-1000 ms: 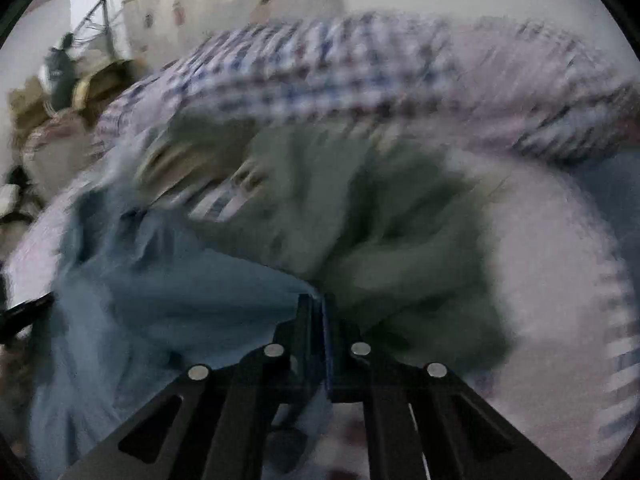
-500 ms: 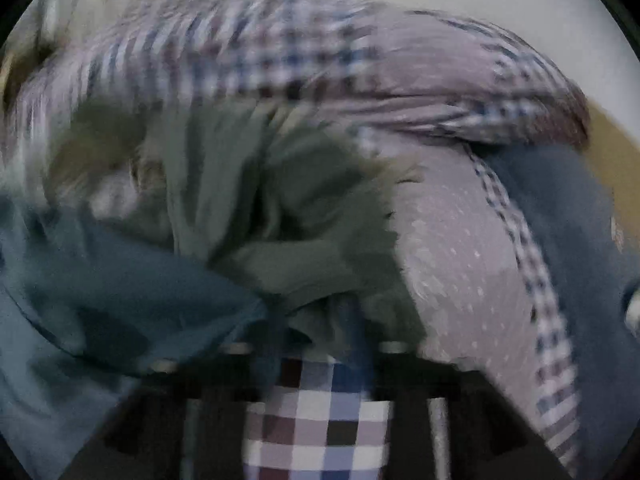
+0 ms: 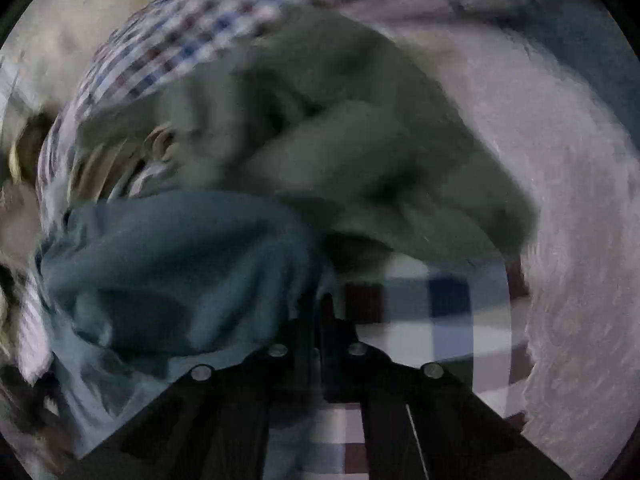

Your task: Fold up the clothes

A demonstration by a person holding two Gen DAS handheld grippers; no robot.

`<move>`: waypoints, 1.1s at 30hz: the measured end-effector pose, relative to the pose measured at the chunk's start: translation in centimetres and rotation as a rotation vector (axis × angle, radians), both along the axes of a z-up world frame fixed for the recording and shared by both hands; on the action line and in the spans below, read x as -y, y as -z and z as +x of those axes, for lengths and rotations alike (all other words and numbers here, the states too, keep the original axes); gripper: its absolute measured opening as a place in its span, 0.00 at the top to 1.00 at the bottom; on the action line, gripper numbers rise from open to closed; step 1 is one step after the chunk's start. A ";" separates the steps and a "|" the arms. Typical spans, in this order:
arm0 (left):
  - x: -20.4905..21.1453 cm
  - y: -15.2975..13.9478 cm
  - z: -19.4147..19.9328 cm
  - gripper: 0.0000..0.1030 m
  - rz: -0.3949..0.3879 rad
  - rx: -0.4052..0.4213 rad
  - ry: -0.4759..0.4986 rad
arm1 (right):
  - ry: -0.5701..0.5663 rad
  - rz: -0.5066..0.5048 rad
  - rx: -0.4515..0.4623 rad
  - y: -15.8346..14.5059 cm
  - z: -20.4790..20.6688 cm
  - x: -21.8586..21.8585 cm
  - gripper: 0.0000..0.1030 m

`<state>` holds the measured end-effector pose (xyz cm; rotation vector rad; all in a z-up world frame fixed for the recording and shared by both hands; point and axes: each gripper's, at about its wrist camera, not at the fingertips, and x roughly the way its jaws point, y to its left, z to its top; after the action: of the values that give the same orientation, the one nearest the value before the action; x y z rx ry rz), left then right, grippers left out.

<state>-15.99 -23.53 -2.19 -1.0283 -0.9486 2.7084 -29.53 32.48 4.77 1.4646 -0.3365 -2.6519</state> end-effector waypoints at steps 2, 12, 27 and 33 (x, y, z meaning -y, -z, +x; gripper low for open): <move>0.2 0.0 0.1 0.96 0.005 -0.004 -0.008 | 0.040 0.043 -0.157 -3.4 1.0 0.5 1.00; 0.7 0.5 0.0 0.96 0.045 0.023 -0.001 | 0.177 0.022 -0.095 -4.1 1.2 -1.8 0.62; 3.2 -4.8 8.5 0.34 0.111 -0.087 0.026 | 0.050 -0.093 -0.032 -0.4 26.8 -0.7 0.55; 3.3 -7.6 17.2 0.27 -0.048 -0.121 0.021 | 0.013 -0.122 -0.184 -3.8 37.8 3.3 0.54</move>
<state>1.26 -26.85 5.41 -0.8656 -0.8519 2.7527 8.26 29.19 8.56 1.1777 -0.4835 -2.6958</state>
